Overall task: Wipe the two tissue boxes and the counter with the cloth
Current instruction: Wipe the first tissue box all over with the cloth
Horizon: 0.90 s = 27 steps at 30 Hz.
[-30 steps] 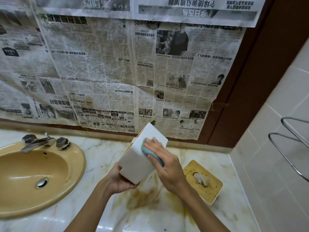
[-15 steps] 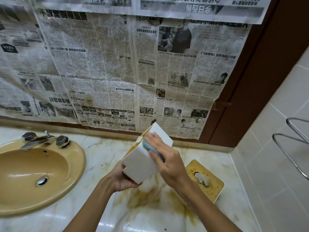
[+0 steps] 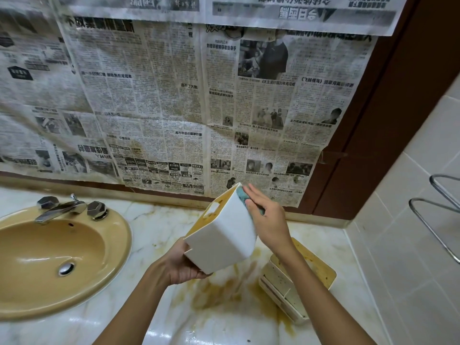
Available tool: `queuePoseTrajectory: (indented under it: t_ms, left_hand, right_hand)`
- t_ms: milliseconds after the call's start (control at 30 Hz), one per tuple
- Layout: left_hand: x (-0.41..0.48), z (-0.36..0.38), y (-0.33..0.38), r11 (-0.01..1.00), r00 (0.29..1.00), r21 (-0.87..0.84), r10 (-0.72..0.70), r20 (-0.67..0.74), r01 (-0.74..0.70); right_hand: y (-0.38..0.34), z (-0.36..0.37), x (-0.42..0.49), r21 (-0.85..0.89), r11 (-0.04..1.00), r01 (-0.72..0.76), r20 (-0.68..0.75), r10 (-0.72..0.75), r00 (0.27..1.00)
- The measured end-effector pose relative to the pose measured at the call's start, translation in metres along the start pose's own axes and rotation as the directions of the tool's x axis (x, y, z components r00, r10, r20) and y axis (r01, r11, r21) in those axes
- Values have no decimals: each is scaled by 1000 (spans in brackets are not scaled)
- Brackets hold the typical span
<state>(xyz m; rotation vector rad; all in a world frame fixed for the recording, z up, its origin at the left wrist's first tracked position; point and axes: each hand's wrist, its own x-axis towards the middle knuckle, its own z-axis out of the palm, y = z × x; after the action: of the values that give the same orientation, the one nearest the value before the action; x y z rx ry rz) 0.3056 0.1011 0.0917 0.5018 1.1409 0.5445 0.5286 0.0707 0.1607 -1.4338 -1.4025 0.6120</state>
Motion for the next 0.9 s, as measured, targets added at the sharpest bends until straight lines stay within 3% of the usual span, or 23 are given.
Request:
queuePoseTrajectory:
  t_ms: [100, 167, 300, 500, 600, 733, 900]
  left_hand:
    - [0, -2, -2, 1000, 1000, -11, -14, 3, 14]
    - [-1, 0, -1, 1000, 1000, -10, -20, 4, 20]
    - [-1, 3, 2, 997, 999, -64, -45, 18, 46]
    - [0, 1, 3, 994, 996, -70, -86, 30, 88]
    - [-2, 3, 3, 992, 994, -79, -100, 42, 103]
    - [-3, 3, 7, 991, 994, -78, -103, 21, 105]
    - [-3, -3, 6, 993, 993, -26, -117, 5, 117]
  right_hand:
    - [3, 0, -3, -77, 997, 17, -188, -31, 982]
    - [-1, 4, -13, -104, 990, 100, -232, -122, 965]
    - [-10, 16, -39, -123, 933, 338, -175, -356, 918]
    - [9, 11, -61, -239, 804, 545, -115, -581, 806]
    - [19, 9, -67, -314, 710, 631, -9, -667, 745]
    - [39, 3, -72, -377, 688, 620, 64, -649, 758]
    - [34, 0, -62, -321, 837, 444, -126, -502, 856]
